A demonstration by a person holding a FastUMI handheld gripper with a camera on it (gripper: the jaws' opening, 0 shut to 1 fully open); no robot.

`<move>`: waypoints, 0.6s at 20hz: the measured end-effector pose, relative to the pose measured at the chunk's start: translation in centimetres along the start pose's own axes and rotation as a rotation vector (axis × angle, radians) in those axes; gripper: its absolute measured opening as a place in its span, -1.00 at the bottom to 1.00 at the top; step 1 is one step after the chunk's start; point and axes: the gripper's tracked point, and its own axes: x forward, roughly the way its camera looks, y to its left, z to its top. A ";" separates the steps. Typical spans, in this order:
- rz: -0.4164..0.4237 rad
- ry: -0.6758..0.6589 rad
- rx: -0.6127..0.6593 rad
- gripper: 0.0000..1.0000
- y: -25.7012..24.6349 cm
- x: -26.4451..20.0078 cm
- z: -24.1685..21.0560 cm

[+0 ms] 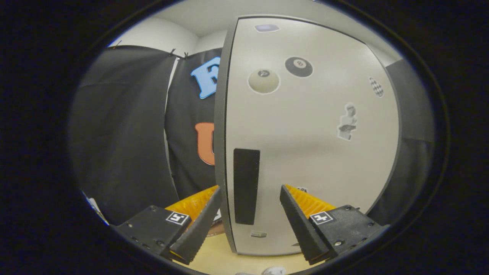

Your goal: Open the shoe cabinet door, grab the shoes and put them into the shoe cabinet, then close the shoe cabinet door.

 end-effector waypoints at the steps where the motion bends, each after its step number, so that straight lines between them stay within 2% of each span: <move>1: -0.001 0.007 0.010 0.93 0.3 0.6 0.0; 2: -0.001 0.002 0.014 0.69 0.6 1.0 0.0; 3: 0.000 -0.001 0.010 0.63 0.8 1.1 -0.1; 6: -0.070 -0.022 0.018 0.16 -0.4 1.4 -0.1; 9: -0.070 -0.015 0.044 -0.21 -0.3 1.1 -0.1; 12: -0.051 -0.009 0.055 -0.38 -0.3 1.3 -0.2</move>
